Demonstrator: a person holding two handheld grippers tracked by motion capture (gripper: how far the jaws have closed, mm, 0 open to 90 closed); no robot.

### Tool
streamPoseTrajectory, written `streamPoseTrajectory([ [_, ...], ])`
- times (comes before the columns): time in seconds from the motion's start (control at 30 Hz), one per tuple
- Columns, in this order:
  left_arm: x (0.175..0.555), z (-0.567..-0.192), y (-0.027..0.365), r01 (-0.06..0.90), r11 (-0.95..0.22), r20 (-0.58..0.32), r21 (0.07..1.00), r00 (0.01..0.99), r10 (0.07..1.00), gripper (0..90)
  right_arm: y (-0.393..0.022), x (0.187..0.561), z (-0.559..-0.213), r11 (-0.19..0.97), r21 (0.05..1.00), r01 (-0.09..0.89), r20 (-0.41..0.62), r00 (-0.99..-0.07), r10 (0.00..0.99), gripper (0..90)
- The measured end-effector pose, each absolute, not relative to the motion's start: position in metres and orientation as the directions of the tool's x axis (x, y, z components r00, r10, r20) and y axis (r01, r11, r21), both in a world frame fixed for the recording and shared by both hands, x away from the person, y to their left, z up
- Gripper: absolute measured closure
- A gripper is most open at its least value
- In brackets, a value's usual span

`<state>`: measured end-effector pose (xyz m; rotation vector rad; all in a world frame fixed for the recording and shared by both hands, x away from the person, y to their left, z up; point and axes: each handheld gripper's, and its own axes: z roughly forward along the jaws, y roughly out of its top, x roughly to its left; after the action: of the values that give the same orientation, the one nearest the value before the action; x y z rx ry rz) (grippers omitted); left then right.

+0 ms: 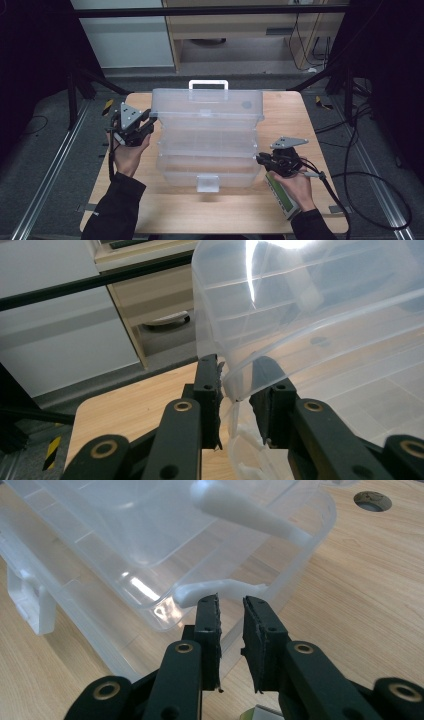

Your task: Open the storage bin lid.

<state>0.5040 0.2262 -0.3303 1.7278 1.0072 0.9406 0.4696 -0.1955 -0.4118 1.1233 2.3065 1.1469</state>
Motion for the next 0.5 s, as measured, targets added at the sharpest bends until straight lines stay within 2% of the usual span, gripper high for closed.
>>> streamPoseTrajectory([
  [0.4, 0.519, -0.326, 0.220, 0.222, -0.296, 0.204, 0.929, 0.362, 0.910, 74.4, -0.195, 0.470, -0.412, 0.363, 0.782, 0.506, 0.052, -0.634, 0.772, 76.8],
  [0.5, 0.523, -0.324, 0.221, 0.231, -0.284, 0.189, 0.931, 0.361, 0.913, 74.7, -0.196, 0.470, -0.412, 0.364, 0.782, 0.505, 0.049, -0.634, 0.772, 76.9],
])
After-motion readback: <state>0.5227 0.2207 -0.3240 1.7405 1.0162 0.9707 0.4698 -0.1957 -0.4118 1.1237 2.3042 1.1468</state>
